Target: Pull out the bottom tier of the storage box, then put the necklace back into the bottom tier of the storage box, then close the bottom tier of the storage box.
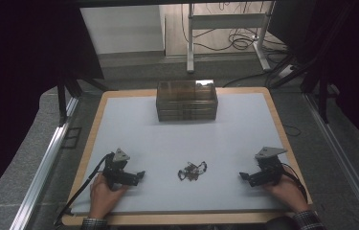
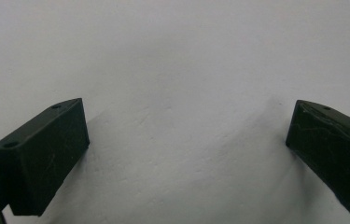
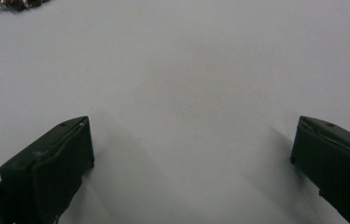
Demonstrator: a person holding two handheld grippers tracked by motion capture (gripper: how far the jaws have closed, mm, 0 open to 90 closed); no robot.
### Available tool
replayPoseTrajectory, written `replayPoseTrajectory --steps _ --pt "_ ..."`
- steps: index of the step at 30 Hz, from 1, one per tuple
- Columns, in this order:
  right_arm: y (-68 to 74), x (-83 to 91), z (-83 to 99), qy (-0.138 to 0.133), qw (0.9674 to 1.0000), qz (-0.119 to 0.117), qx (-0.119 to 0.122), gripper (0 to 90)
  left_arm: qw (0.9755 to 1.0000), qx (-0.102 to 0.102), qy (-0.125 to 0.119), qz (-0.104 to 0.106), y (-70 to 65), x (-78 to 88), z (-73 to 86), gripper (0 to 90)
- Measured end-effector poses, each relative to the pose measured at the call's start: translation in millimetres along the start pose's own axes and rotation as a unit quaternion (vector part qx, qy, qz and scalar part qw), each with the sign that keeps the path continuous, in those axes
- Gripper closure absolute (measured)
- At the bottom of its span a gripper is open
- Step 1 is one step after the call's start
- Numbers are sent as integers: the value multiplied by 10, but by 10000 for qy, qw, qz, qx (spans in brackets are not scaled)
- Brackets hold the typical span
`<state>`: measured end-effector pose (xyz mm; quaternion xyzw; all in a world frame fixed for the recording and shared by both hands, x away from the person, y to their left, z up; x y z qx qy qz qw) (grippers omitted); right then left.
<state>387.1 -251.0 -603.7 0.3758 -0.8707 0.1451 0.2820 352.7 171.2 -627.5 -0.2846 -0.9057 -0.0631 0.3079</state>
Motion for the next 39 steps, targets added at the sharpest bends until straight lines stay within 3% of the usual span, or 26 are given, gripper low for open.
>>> replayPoseTrajectory --steps 39 --pt "13 0 -18 56 9998 121 -144 0 10000 -5 3 -4 1 1 1 0"
Point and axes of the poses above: each handheld gripper's, and its own axes: x roughly backward along the jaws, z roughly out of its underside, y roughly to its left, the point moved 10 cm from there along -x, roughly forward along the jaws, and after that the axes turned 10 degrees about -y, right-handed, at the moved point
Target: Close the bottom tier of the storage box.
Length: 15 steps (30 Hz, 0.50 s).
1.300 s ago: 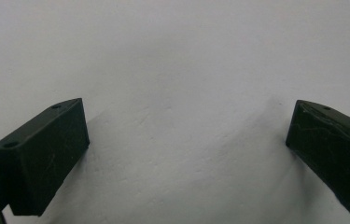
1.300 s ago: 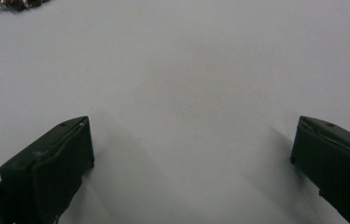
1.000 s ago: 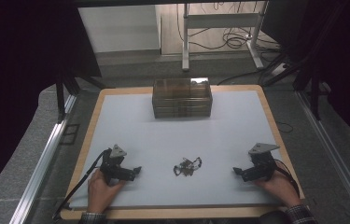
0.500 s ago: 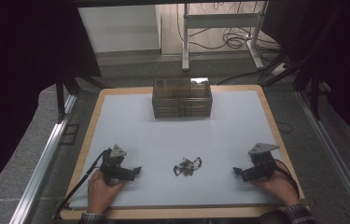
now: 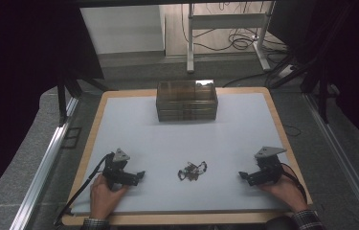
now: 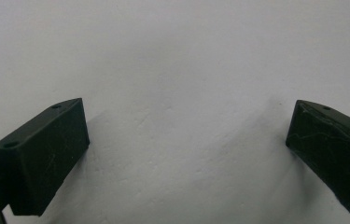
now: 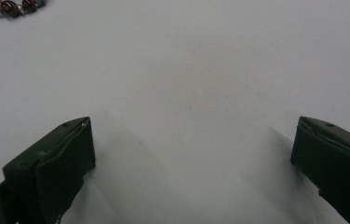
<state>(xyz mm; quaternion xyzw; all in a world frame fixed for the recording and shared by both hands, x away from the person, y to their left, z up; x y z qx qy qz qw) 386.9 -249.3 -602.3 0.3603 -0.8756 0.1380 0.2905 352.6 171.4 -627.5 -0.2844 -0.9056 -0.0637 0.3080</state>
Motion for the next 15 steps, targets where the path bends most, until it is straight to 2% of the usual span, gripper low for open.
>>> replayPoseTrajectory --steps 4,10,15 --pt "29 4 -15 -3 10000 -75 -18 1 10000 -3 1 -2 0 0 0 0" --pt "72 7 -23 55 9998 -144 101 11 10000 -21 18 4 2 3 3 0" --pt "64 11 -41 85 9997 -93 210 19 10000 -23 20 5 3 3 3 0"
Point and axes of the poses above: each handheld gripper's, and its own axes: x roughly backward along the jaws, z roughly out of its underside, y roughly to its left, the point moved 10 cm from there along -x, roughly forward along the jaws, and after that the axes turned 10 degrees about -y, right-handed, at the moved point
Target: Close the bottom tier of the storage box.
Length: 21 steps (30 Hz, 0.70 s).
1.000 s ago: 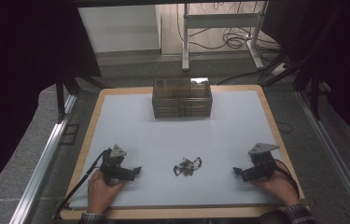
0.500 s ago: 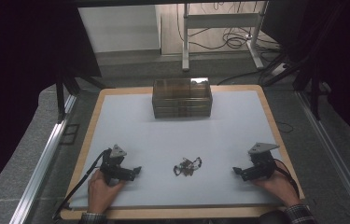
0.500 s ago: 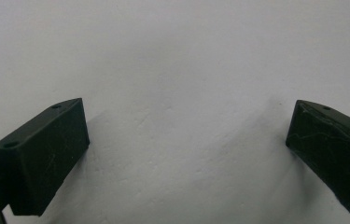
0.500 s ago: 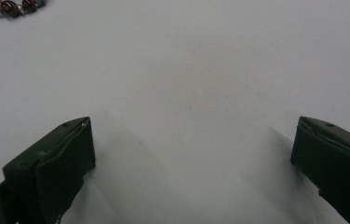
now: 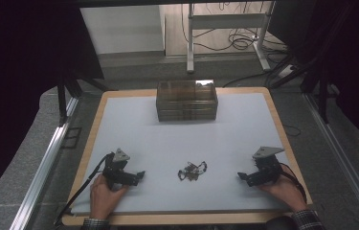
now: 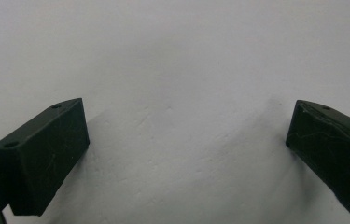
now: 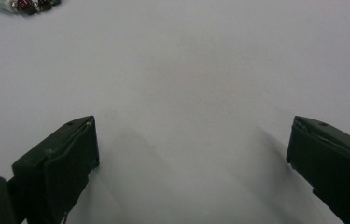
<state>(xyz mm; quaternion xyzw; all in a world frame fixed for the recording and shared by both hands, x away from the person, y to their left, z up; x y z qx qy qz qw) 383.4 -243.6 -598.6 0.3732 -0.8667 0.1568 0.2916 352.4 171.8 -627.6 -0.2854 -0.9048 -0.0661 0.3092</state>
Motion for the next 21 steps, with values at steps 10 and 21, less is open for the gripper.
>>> replayPoseTrajectory --steps 10,21 --pt "2 14 -77 28 9998 -21 -172 42 10000 1 2 1 0 0 0 0" --pt "-3 -18 -121 123 9999 10 -68 52 10000 25 -17 -4 -2 -3 -3 0"
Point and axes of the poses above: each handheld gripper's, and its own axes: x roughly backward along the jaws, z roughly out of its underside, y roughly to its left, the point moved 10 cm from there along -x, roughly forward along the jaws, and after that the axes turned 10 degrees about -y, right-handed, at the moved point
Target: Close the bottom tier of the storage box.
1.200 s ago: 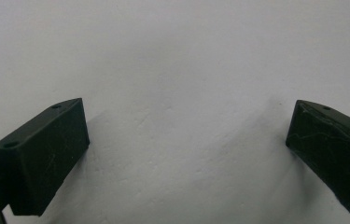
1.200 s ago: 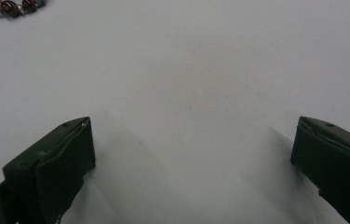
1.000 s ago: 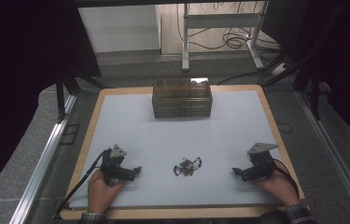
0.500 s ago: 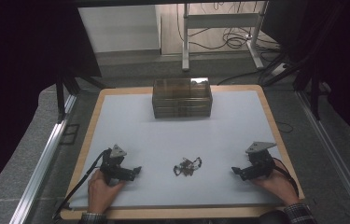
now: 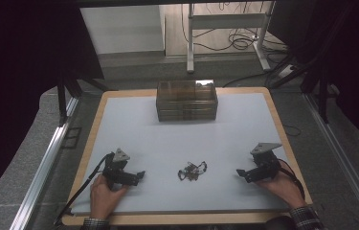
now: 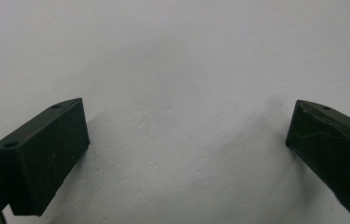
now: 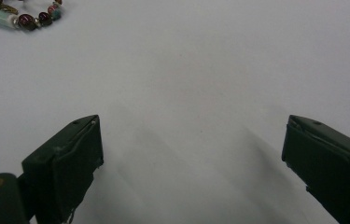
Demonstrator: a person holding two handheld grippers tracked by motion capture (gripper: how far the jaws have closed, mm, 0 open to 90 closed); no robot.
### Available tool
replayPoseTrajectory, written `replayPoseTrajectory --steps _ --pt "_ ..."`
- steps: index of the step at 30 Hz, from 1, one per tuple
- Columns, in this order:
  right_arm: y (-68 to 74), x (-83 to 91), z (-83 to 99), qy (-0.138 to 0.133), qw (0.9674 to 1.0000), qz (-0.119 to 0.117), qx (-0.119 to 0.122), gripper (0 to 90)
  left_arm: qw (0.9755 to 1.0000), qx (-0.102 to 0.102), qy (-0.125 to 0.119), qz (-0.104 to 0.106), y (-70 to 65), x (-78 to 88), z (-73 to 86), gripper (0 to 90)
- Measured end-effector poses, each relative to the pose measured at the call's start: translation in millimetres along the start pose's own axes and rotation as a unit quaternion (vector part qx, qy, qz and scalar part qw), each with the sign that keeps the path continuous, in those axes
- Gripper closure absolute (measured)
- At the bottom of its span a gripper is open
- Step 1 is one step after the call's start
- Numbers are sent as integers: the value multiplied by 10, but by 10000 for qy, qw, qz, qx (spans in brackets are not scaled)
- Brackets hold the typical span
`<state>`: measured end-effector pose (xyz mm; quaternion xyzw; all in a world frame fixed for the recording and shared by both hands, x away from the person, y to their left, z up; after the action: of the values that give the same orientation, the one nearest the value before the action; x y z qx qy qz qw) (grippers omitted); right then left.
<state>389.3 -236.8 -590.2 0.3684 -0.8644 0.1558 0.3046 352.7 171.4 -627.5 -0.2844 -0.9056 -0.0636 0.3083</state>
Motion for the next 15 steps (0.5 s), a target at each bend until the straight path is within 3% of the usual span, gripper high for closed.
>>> replayPoseTrajectory --steps 11,15 --pt "-18 -13 -94 44 9998 162 93 96 10000 -10 7 4 1 2 1 0" --pt "-31 -35 -131 53 9994 236 230 100 10000 -9 7 4 1 2 1 0"
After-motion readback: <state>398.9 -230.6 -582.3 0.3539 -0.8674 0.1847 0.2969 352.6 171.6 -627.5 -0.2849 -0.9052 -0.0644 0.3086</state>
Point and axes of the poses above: each handheld gripper's, and its own axes: x roughly backward along the jaws, z roughly out of its underside, y roughly to its left, the point moved 10 cm from there along -x, roughly forward along the jaws, and after that the axes turned 10 degrees about -y, right-handed, at the moved point
